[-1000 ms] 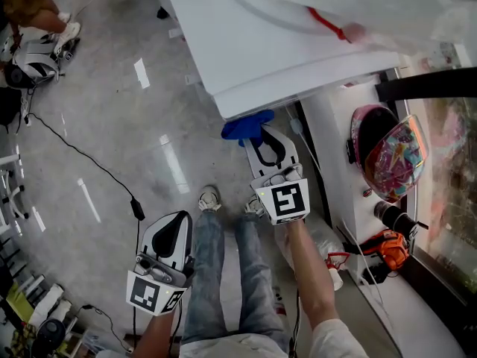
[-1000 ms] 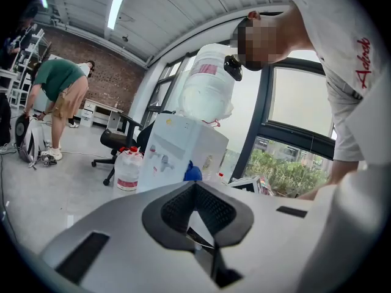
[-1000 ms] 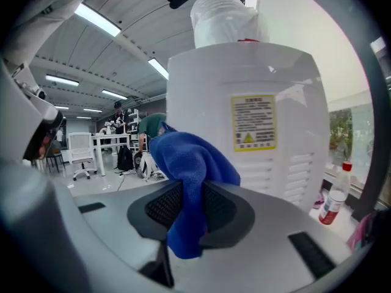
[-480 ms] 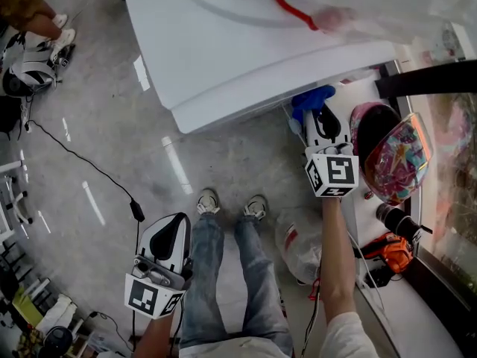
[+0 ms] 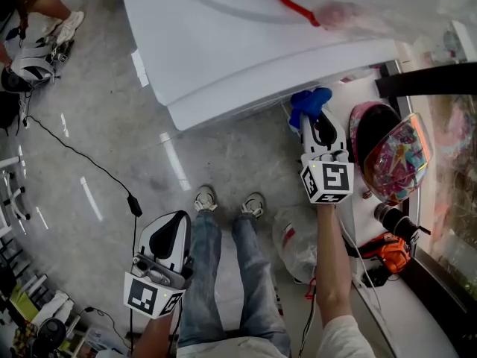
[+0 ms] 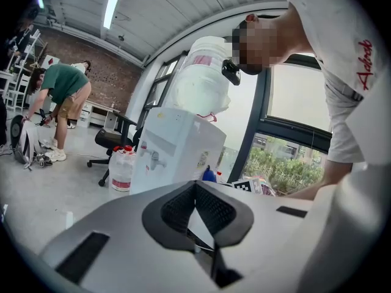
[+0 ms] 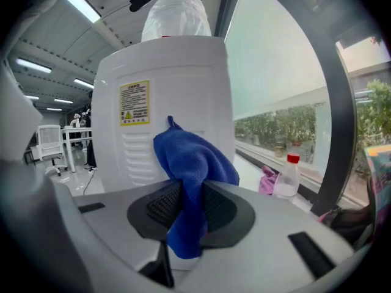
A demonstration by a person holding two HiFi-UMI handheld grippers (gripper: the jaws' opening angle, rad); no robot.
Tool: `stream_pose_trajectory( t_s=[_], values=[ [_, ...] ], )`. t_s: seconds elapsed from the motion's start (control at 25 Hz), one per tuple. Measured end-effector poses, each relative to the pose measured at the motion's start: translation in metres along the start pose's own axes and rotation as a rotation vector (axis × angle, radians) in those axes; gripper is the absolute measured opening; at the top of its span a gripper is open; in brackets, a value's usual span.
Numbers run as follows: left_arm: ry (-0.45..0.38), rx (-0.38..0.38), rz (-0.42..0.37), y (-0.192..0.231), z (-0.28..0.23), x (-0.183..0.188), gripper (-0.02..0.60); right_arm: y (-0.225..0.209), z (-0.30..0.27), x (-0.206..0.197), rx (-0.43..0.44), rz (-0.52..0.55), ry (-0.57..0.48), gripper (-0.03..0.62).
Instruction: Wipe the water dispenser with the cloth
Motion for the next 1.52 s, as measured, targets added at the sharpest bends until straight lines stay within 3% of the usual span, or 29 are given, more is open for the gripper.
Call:
stream_pose_trajectory(
  t_s=[0.4,0.56,0.76,0.96,1.2,1.52],
  values=[
    [0.001,0.020,-0.006,0.021,0.024,-0.009,0.011,0.189,-0.018,-0.051,0.337,-0.015,0.063,0.097],
    [0.004,0.036,-0.005,0.033,0.031,-0.015,0.011,0.210,-0.029,-0.059,0.361,-0.022,0.066,0.097],
    [0.014,0.046,0.004,0.035,0.031,-0.024,0.011,0.167,-0.034,-0.069,0.297,0.007,0.083,0.097],
    [0.029,0.036,0.003,0.024,0.017,-0.029,0.011,0.086,-0.036,-0.073,0.148,-0.006,0.083,0.097],
    [0.028,0.035,0.005,0.010,0.001,-0.032,0.011,0.003,-0.041,-0.065,0.041,0.035,0.072,0.097],
    [0.038,0.034,0.005,0.007,-0.008,-0.037,0.011,-0.053,-0.040,-0.065,-0.049,0.040,0.086,0.097]
  ],
)
Point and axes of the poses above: the fingertips, and each gripper's own axes: z backward along the fingers, y to its left, x out of its top, the point moved 5 cm from there along z, backward along the fingers, and after that the axes turned 3 degrees about -z, right-handed, at the moved point
